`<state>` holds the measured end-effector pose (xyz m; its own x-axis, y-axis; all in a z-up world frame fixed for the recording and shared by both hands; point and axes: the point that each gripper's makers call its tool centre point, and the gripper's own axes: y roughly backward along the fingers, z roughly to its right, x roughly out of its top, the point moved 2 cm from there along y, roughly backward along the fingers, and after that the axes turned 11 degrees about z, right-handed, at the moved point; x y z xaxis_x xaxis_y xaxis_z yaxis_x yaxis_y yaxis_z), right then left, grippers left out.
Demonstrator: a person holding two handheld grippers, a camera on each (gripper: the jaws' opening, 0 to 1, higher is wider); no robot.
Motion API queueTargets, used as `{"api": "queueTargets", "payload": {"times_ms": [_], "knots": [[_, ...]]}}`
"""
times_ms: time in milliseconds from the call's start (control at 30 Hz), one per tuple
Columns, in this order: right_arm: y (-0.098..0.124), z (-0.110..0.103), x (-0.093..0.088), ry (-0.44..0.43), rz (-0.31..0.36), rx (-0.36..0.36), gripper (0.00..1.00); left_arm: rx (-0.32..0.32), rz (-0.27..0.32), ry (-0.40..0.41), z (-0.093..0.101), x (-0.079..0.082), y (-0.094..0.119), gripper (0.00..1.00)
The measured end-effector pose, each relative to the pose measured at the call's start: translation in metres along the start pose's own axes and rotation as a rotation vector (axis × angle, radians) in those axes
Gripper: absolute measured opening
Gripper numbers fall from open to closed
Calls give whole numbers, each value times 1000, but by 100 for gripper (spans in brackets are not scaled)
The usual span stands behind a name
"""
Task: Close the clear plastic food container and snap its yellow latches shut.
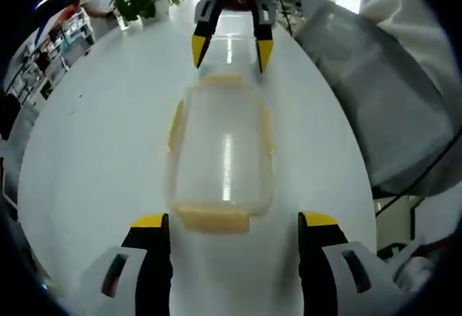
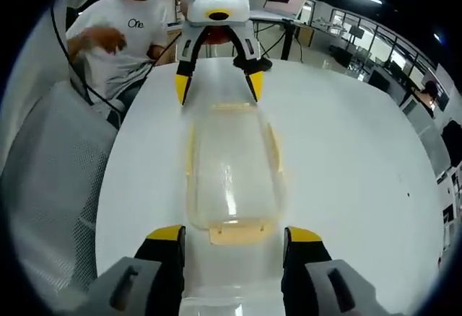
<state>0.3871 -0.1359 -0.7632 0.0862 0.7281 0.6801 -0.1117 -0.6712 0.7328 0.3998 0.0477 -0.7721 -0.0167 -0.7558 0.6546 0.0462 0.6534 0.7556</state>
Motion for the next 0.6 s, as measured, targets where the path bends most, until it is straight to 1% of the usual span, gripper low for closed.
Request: {"api": "queueTargets", "payload": {"times_ms": [100,200,333,467,600], "knots": [[-2,0,2,-1,4,14,49,-23,-14,-6,1,-3,-2,66],[-5,0,2,3,-5,23,49,-35,-24,-7,1,-7,-3,64],[-8,0,0,11,-17,30,48,-43,-24,-3,-1,-7,-4,60],[-10,2,-2,17,-31,36,44,-58,-25,-5,0,-7,-5,55],[-13,2,-6,24,-48,47,44,-64,-33,-12,0,-8,-6,55]]}}
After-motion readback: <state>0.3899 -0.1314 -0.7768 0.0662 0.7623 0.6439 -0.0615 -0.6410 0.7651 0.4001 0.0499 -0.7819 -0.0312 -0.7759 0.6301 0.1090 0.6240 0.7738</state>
